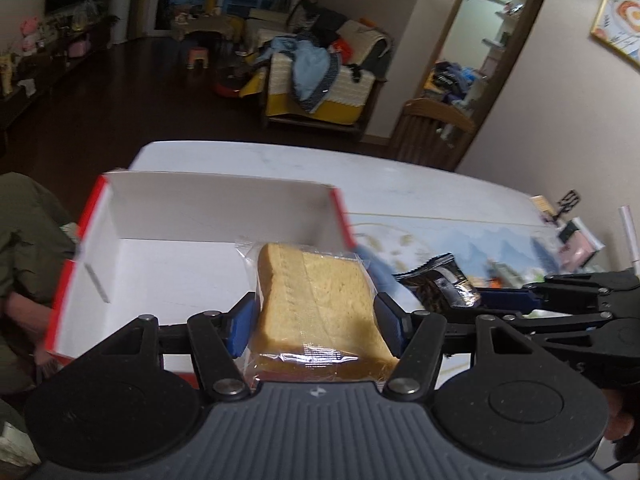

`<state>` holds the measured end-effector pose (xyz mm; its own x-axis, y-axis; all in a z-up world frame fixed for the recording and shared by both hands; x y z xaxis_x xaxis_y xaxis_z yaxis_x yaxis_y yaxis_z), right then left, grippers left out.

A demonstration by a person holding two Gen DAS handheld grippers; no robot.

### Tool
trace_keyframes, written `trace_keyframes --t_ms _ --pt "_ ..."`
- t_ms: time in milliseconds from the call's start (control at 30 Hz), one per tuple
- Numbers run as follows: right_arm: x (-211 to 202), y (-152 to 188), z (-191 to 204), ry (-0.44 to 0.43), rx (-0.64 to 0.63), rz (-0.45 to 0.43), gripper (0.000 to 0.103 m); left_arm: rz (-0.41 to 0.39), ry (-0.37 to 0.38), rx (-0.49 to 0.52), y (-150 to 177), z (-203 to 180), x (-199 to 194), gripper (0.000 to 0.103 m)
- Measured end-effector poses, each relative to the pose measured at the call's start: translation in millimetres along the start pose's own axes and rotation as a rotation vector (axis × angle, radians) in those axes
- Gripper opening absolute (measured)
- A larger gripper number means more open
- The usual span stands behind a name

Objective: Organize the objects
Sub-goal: 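Carry the bread with the left tool into the red box while the right tool drops the snack packet there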

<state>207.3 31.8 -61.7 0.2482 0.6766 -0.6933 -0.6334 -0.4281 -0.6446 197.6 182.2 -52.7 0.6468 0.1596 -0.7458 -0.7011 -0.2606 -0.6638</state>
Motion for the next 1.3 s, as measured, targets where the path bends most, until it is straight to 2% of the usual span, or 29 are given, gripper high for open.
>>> trace_keyframes --t_ms 233,300,533,633,967,1300 --pt "61 -15 19 -0.024 -0.026 0.068 0.031 0.046 -0.073 0.013 -3 46 44 0.057" --pt "80 -16 22 -0.028 -0.032 0.102 0.031 0.067 -0.067 0.006 -3 56 56 0.049" --pt "138 -6 22 -0.015 -0.047 0.236 0.031 0.114 -0.086 0.037 0 69 87 0.049" --pt "151 -2 24 -0.002 -0.064 0.267 0.032 0.131 -0.099 0.044 3 75 96 0.049" --pt "164 -1 24 -0.009 -0.067 0.294 0.034 0.162 -0.112 0.066 17 81 108 0.049" --pt "124 -8 26 -0.05 -0.044 0.21 0.038 0.111 -0.117 0.084 3 68 83 0.049"
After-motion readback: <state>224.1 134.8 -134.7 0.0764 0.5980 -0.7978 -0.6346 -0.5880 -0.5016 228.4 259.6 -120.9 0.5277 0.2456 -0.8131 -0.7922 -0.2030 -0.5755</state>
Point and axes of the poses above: each gripper's, at about its wrist camera, not at the fingertips, and x roughly the way its jaws point, z to its left, y to its underside, the point moved 9 cm from there along x, roughly the way its jaws point, and after that the axes turned 15 degrees about -y, right-handed, at the moved point
